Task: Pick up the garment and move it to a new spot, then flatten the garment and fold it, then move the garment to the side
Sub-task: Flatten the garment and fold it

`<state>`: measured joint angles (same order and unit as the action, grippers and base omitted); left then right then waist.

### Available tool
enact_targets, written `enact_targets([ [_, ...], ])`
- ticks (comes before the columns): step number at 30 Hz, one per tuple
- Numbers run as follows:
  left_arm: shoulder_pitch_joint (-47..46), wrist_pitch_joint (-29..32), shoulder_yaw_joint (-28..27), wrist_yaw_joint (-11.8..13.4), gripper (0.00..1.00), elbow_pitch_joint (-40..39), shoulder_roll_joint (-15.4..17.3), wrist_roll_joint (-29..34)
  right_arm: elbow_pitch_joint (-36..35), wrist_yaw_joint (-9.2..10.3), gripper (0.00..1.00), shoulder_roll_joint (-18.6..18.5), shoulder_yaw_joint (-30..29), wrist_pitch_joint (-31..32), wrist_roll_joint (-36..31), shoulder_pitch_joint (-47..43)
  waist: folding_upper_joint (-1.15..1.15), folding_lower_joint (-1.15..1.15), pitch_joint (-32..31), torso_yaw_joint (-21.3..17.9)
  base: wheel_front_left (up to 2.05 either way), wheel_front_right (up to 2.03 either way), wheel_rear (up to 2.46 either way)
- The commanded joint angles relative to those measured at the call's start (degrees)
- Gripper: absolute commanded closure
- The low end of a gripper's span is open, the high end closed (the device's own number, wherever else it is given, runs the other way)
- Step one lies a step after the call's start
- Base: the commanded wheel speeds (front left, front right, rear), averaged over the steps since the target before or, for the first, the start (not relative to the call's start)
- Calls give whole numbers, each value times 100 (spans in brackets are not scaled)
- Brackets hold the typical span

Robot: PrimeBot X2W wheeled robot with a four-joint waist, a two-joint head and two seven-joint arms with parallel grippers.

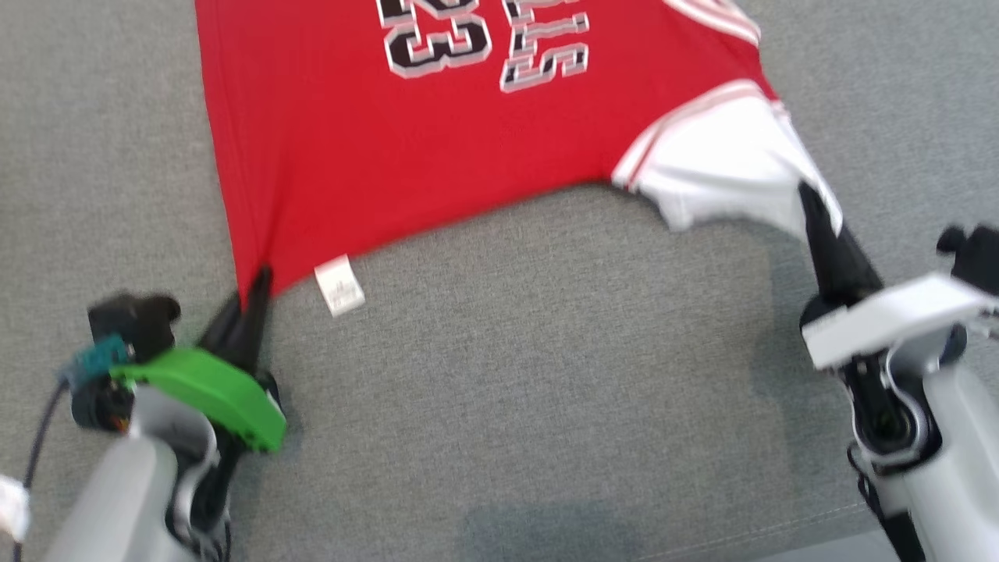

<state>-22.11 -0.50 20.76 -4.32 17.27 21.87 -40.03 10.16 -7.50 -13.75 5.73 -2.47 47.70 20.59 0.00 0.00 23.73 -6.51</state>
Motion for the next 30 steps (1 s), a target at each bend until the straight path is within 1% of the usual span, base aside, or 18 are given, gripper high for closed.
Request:
enact_targets([
  [1,582,24,-17,153,100,-251,33,-122,-142,3,100,-47,-66,25,27,-458,0,0,-1070,-176,0,0,0],
  [5,2299,69,-24,698,100,-1575,-17,-390,-725,2,100,111,-264,176,29,-1815,0,0,-1387,-274,0,0,0],
  [6,2735,59,-23,871,100,-1928,-19,-421,-883,1,100,152,-317,222,-9,-2168,0,0,-1432,-290,0,0,0],
  [8,3367,13,-46,1105,100,-2486,-91,-545,-1164,1,100,288,-434,288,-3,-2688,0,0,-1450,-301,0,0,0],
  [10,3839,15,-38,1306,100,-2997,-99,-562,-1466,1,100,446,-580,339,13,-3148,0,0,-1414,-275,0,0,0],
  [13,4171,77,-35,1506,100,-3556,-86,-584,-1850,1,100,629,-809,427,40,-3452,0,0,-1310,-260,0,0,0],
  [16,4070,259,-44,1605,100,-3901,-6,-573,-2097,0,100,704,-950,621,-61,-3254,0,0,-1106,-244,0,0,0],
  [17,3928,358,-57,1622,100,-3951,86,-511,-2137,0,100,696,-971,726,-117,-3104,0,0,-1014,-238,0,0,0],
  [20,3392,637,-135,1651,100,-4078,181,-465,-2149,0,100,682,-978,1087,-231,-2528,0,0,-650,-187,0,0,0],
  [24,2529,1030,-239,1626,100,-3986,285,-497,-1774,0,100,603,-907,1613,-554,-1546,0,0,-276,-106,0,0,0],
  [25,2317,1142,-253,1606,100,-3923,300,-546,-1606,0,100,623,-892,1770,-575,-1307,0,0,-214,-79,0,0,0],
  [28,1852,1380,-277,1569,100,-3705,362,-595,-1237,1,100,529,-849,2064,-793,-747,0,0,-69,0,0,0,0],
  [30,1582,1487,-307,1559,100,-3503,307,-688,-931,0,100,495,-788,2253,-878,-381,0,0,-14,49,0,0,0],
])
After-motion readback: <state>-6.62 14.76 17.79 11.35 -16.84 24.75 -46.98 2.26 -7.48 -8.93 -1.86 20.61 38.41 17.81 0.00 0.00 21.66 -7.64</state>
